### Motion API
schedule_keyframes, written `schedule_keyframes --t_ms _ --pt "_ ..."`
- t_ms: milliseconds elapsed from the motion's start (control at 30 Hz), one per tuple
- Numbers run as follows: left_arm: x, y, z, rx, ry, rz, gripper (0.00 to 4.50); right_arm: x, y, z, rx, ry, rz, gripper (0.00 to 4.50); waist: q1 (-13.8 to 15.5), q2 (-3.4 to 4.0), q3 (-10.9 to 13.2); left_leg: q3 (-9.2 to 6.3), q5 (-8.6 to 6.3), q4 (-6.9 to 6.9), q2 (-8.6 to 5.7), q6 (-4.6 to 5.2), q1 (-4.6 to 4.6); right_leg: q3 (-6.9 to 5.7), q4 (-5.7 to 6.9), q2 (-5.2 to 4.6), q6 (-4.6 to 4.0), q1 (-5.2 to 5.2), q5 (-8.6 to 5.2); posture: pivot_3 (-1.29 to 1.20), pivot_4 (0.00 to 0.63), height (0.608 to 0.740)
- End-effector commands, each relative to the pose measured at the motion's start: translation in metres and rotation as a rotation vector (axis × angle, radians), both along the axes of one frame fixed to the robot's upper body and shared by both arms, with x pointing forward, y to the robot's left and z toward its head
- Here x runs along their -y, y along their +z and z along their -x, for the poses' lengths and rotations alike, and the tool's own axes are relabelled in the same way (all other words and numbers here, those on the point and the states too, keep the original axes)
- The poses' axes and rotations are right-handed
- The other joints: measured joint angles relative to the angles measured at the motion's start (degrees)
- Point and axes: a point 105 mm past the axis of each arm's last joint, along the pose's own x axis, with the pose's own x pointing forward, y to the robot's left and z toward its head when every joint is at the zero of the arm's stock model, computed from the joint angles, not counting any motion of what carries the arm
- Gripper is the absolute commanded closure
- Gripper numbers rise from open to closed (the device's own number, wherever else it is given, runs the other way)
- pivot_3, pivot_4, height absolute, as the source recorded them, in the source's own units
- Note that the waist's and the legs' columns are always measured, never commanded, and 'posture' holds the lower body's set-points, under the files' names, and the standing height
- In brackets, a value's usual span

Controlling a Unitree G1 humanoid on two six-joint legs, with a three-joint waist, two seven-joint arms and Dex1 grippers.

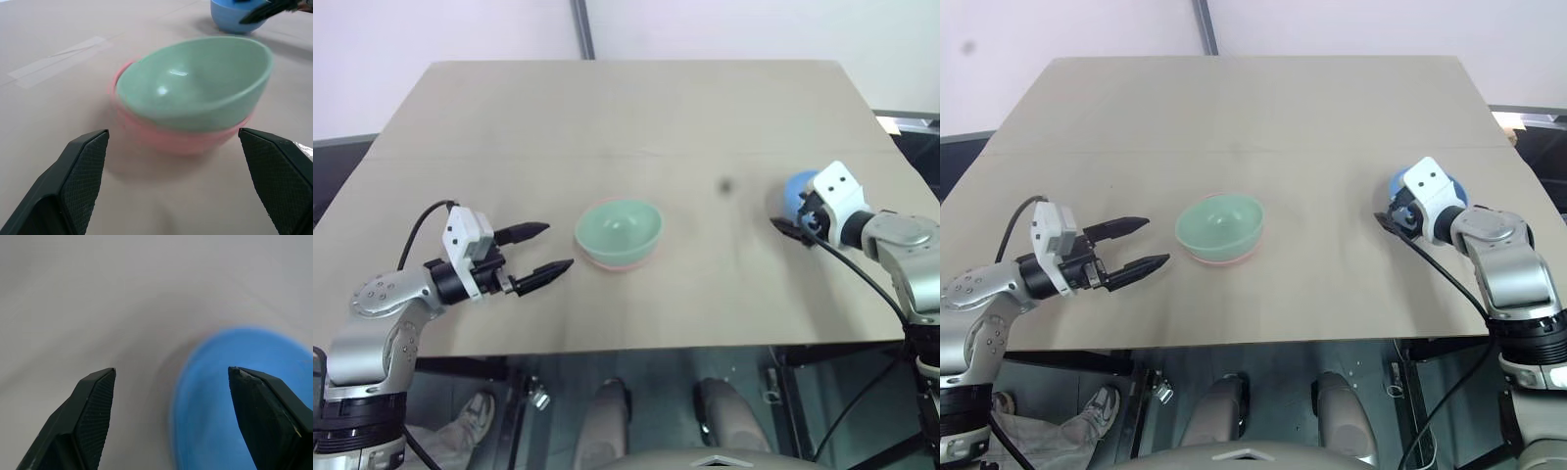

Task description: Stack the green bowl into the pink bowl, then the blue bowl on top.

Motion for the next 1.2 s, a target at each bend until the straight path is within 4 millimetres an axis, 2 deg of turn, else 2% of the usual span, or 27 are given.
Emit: schedule_keyframes --t_ms 33,67,100,167,200,300,333,400,467,533,700,867,1033,1067,1133,1200 --pt "0.005 0.010 0.005 0.039 -0.027 -0.013 0.00 0.003 0.007 -0.006 0.047 0.011 0.044 2.18 0.0 0.00 0.0 0.00 0.00 0.00 0.00 0.00 0.00 0.01 0.00 0.00 0.00 0.00 0.00 0.00 0.150 0.740" --pt "0.005 0.010 0.005 0.039 -0.026 -0.014 0.00 0.003 0.007 -0.006 0.049 0.018 0.053 2.79 0.0 0.00 0.0 0.01 0.00 -0.01 0.00 0.00 0.00 0.01 -0.01 0.00 0.00 0.00 0.00 0.00 0.150 0.740" --pt "0.004 0.010 0.006 0.039 -0.023 -0.014 0.00 0.002 0.009 -0.007 0.062 0.025 0.056 3.08 0.0 0.00 0.0 0.01 0.00 -0.01 0.00 0.00 0.00 0.01 -0.01 0.00 0.00 0.00 0.00 0.00 0.150 0.740" --pt "0.003 0.009 0.007 0.038 -0.017 -0.013 0.00 -0.001 0.018 -0.008 0.116 0.050 0.092 4.17 -0.1 0.00 0.0 0.01 0.00 -0.02 0.00 0.00 0.00 0.02 -0.01 0.00 0.00 0.00 0.00 0.00 0.150 0.740" --pt "0.003 0.009 0.007 0.038 -0.016 -0.013 0.00 -0.003 0.020 -0.009 0.137 0.061 0.107 4.35 -0.1 0.01 0.0 0.01 0.00 -0.01 0.00 0.00 0.00 0.01 0.00 0.00 0.00 0.00 0.00 0.00 0.150 0.740" --pt "0.002 0.008 0.007 0.039 -0.008 -0.012 0.00 -0.027 0.032 -0.001 0.205 0.207 0.086 4.35 -0.1 0.01 0.0 0.01 0.00 -0.01 0.00 0.00 0.01 0.01 0.01 0.00 0.01 0.00 0.00 0.00 0.150 0.740" --pt "0.000 0.008 0.007 0.037 0.001 -0.007 0.00 -0.056 0.044 0.011 0.228 0.344 0.007 4.35 -0.1 0.01 0.0 0.01 0.00 -0.01 0.00 0.00 0.01 0.02 0.01 0.00 0.01 0.00 0.00 0.00 0.150 0.740" --pt "-0.003 0.006 0.008 0.031 0.013 0.001 0.00 -0.102 0.066 0.036 0.265 0.566 -0.116 4.35 -0.6 0.01 0.0 0.01 0.00 -0.02 0.02 0.00 0.01 0.02 0.01 0.02 0.01 0.00 0.00 0.00 0.150 0.740" --pt "-0.004 0.006 0.008 0.025 0.017 0.005 0.00 -0.127 0.078 0.050 0.280 0.689 -0.175 4.35 -1.0 0.09 0.1 0.00 0.00 -0.07 0.09 0.00 0.05 0.03 0.03 0.09 0.00 -0.01 0.00 0.00 0.150 0.740" --pt "-0.005 0.005 0.007 0.024 0.020 0.006 0.00 -0.141 0.083 0.058 0.279 0.753 -0.204 4.35 -0.4 0.08 0.1 -0.03 0.00 -0.08 0.11 0.00 0.05 0.01 0.07 0.10 0.00 -0.02 0.00 0.00 0.150 0.740" --pt "-0.007 0.003 0.007 0.020 0.025 0.003 0.00 -0.203 0.090 0.082 0.237 0.990 -0.279 4.35 0.1 -0.01 0.0 -0.03 0.00 0.01 0.02 0.00 0.02 -0.02 0.00 0.02 0.00 0.03 0.00 0.00 0.150 0.740" --pt "-0.009 0.002 0.009 0.021 0.033 0.001 0.00 -0.224 0.074 0.091 0.196 1.121 -0.230 4.35 0.3 -0.03 0.0 -0.07 0.00 -0.02 0.07 -0.01 0.02 -0.05 0.05 0.07 -0.01 0.00 0.00 0.00 0.150 0.740" --pt "-0.007 0.000 0.013 0.016 0.035 0.003 0.00 -0.241 0.062 0.065 0.195 1.102 -0.209 4.35 -0.3 -0.02 0.0 -0.05 0.00 -0.02 0.08 -0.01 0.06 -0.05 0.09 0.07 -0.01 -0.01 0.00 0.00 0.150 0.740" --pt "-0.007 0.000 0.013 0.016 0.036 0.003 0.00 -0.241 0.061 0.062 0.202 1.097 -0.200 3.61 -0.3 -0.02 0.0 -0.05 0.01 -0.02 0.09 -0.01 0.06 -0.05 0.11 0.09 -0.01 -0.02 0.00 0.00 0.150 0.740" --pt "-0.007 0.001 0.013 0.018 0.038 0.003 0.00 -0.240 0.062 0.060 0.228 1.093 -0.198 2.89 -0.2 -0.02 0.0 -0.05 0.01 -0.02 0.09 -0.01 0.06 -0.05 0.10 0.08 -0.01 -0.01 0.00 0.00 0.150 0.740" --pt "-0.008 0.002 0.014 0.019 0.039 0.004 0.00 -0.237 0.067 0.060 0.259 1.083 -0.202 1.76 -0.1 -0.02 0.0 -0.05 0.00 -0.02 0.08 -0.01 0.02 -0.05 0.05 0.07 -0.01 -0.01 0.00 0.00 0.150 0.740"
